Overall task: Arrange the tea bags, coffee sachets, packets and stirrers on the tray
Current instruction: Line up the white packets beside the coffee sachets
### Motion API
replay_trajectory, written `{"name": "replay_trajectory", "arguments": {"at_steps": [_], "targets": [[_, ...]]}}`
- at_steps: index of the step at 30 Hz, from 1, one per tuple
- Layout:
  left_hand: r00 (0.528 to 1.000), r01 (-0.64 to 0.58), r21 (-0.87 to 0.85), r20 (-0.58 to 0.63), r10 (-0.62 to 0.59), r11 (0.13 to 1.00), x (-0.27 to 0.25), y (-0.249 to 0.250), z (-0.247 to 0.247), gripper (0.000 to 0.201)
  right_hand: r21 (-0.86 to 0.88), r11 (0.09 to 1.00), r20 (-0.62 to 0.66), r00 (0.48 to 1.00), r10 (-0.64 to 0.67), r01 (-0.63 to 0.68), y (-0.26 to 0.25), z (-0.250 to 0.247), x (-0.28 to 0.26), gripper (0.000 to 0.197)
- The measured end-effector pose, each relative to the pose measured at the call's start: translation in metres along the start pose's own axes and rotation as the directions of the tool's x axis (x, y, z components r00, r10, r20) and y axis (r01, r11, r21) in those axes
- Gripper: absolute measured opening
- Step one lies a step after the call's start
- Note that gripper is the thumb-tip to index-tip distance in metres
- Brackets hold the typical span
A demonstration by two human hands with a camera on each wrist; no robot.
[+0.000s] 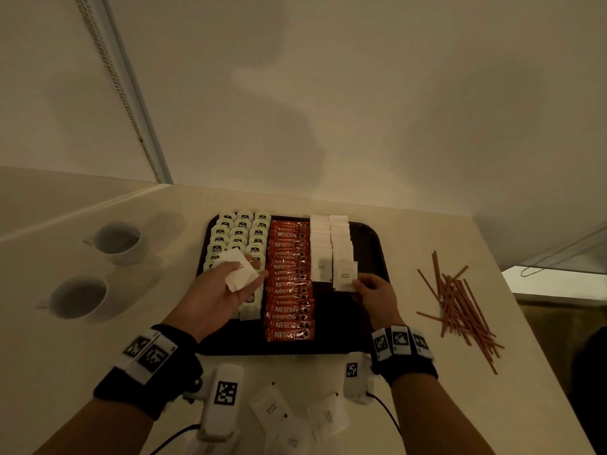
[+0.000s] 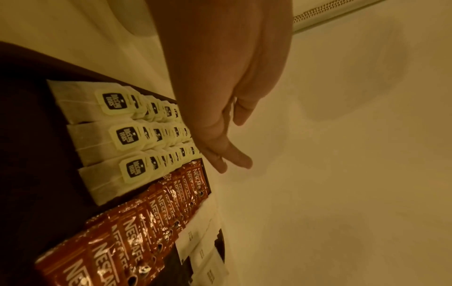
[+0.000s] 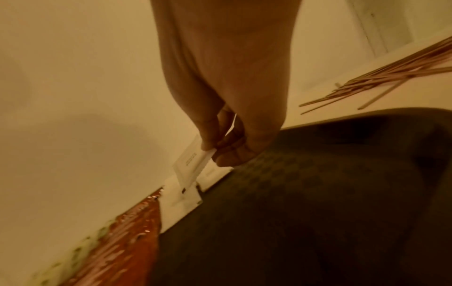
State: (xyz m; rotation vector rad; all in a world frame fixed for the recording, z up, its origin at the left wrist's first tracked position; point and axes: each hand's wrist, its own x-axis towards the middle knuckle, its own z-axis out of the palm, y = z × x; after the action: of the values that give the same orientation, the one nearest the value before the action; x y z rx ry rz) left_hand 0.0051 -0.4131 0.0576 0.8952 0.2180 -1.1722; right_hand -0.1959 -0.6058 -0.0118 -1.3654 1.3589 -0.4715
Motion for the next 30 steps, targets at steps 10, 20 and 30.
{"name": "replay_trajectory", "arguments": {"at_steps": [10,20,30], "targets": [[1.000,0.003,0.043,0.004,-0.003,0.999,0.008,0.006,-0.003,0.034,-0.286,0.958,-0.118,0.992,-0.050,0.015,0.013,0.007,0.048,0.021],[0.998,0.033,0.061,0.050,-0.037,0.998,0.006,0.007,-0.003,0.041,-0.363,0.932,-0.156,0.986,-0.060,-0.001,0.010,0.015,0.055,0.022],[0.996,0.069,0.068,0.050,-0.073,0.995,0.002,0.007,0.002,0.031,-0.400,0.916,-0.216,0.974,-0.071,-0.022,0.005,0.019,0.053,0.018]]}}
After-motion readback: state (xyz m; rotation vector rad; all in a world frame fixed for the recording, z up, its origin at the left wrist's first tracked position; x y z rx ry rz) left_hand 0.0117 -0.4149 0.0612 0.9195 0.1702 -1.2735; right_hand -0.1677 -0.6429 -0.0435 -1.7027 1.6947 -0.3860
